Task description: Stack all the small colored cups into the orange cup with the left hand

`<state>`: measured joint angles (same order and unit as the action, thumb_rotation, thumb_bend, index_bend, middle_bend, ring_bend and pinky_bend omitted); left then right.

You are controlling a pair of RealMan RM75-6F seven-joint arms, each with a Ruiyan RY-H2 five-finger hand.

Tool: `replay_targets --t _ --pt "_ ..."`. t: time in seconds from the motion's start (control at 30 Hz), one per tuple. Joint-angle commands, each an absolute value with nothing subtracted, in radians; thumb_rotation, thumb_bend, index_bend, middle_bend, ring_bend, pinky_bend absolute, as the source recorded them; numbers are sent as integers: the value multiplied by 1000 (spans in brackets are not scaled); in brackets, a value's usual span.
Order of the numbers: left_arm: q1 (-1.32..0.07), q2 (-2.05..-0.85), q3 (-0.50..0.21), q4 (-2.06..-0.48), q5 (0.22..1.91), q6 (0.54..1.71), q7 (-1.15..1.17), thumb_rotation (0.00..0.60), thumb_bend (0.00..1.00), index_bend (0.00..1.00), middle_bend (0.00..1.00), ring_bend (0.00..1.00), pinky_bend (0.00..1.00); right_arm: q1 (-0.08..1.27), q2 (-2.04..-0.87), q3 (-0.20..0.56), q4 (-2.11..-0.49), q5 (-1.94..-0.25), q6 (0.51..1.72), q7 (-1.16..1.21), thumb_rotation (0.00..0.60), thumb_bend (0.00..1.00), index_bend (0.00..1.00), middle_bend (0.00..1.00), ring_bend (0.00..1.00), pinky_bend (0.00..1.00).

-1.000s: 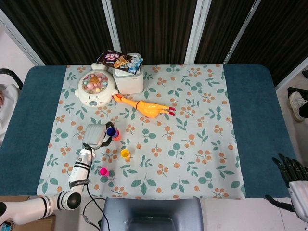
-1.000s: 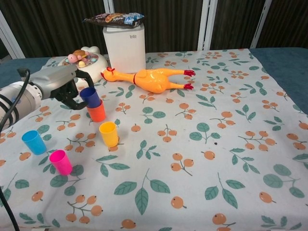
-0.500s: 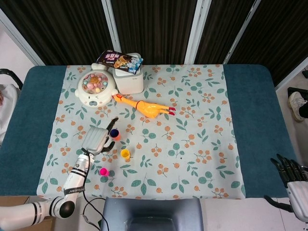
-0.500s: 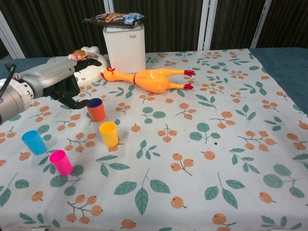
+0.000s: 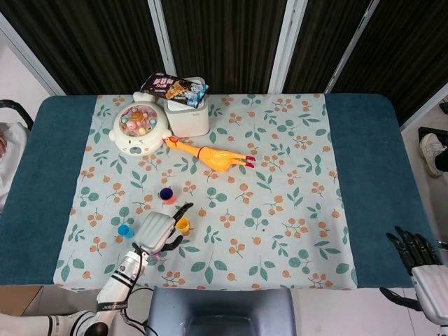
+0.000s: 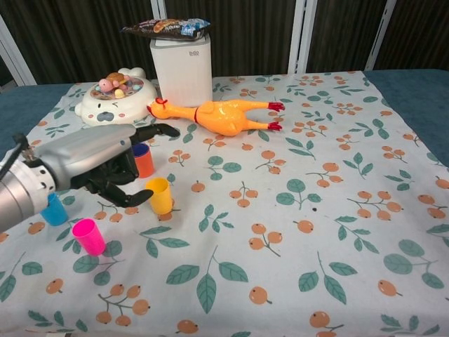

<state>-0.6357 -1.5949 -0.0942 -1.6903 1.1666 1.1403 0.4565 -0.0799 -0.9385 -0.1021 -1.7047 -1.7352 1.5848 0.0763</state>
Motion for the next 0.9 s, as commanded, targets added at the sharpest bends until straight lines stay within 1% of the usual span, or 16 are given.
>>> replay_targets --t 0.03,0.17,0.4,0.6,0.77,0.9 --pt "-652 -1649 -117 -1641 1117 1129 500 600 361 164 1000 1000 1000 -80 -936 -104 -1702 -1740 1587 82 600 213 0 0 0 0" --pt "-660 -1685 -127 -1596 1097 1132 527 600 361 226 1000 1000 1000 -80 -932 -104 -1699 -1741 1593 94 600 212 0 0 0 0" --pt "-668 -1704 -135 -1554 1052 1110 553 600 362 284 1000 1000 1000 -80 -928 -104 -1696 -1742 1599 106 600 212 0 0 0 0" --pt "-665 -1699 -131 -1551 1056 1114 559 600 360 295 1000 1000 1000 -80 -928 -104 -1696 -1740 1599 105 600 213 0 0 0 0" --pt "-663 -1701 -129 -1540 1057 1109 551 600 360 329 1000 1000 1000 -81 -930 -104 -1698 -1740 1598 101 600 212 0 0 0 0" --pt "-663 -1706 -130 -1523 1055 1102 543 600 361 335 1000 1000 1000 -81 -930 -104 -1698 -1739 1598 101 600 213 0 0 0 0"
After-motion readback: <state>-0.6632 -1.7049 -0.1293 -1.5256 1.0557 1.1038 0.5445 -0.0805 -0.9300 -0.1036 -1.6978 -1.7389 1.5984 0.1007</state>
